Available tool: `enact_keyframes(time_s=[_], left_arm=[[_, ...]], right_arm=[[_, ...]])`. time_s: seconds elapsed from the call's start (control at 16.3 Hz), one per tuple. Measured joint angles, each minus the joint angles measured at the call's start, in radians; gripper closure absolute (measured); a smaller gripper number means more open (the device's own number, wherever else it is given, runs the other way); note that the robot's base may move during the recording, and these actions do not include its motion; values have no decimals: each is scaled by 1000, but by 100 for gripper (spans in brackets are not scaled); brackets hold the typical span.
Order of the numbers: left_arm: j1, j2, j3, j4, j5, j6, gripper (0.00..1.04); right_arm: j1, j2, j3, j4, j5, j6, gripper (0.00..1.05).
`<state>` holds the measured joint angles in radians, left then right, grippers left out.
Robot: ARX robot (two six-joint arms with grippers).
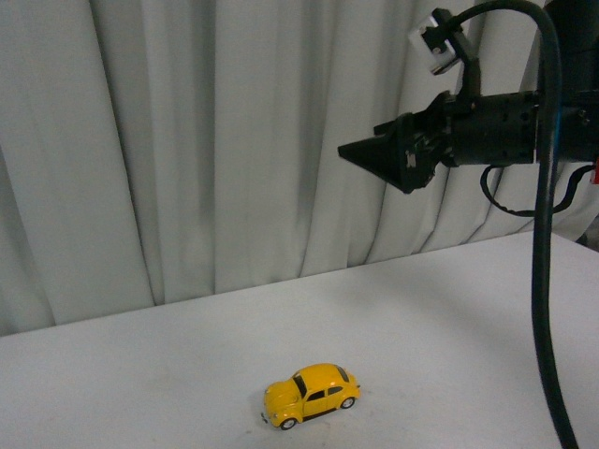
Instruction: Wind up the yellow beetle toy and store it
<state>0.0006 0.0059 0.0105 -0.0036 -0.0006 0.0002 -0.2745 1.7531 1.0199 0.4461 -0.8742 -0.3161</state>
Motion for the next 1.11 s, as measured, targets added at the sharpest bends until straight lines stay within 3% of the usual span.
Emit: enact_keyframes(time_s=[0.12, 0.18, 0.49, 0.61, 0.92, 1.11], left_arm=[[0, 0, 0, 0, 0, 0, 7], [0, 0, 0, 0, 0, 0, 7], [0, 0, 0, 0, 0, 0, 7], [0, 0, 0, 0, 0, 0, 7], [0, 0, 0, 0, 0, 0, 7], [0, 0, 0, 0, 0, 0, 7]], right_arm=[[16, 60, 124, -343, -134, -290, 7], [22, 100, 184, -504, -137, -433, 7], [49, 305, 373, -1114, -45, -1057, 7], [67, 377, 436, -1265, 26, -1313, 7], [126, 552, 542, -1306, 142, -1410, 7], [145, 609, 616, -1316, 160, -1413, 7]])
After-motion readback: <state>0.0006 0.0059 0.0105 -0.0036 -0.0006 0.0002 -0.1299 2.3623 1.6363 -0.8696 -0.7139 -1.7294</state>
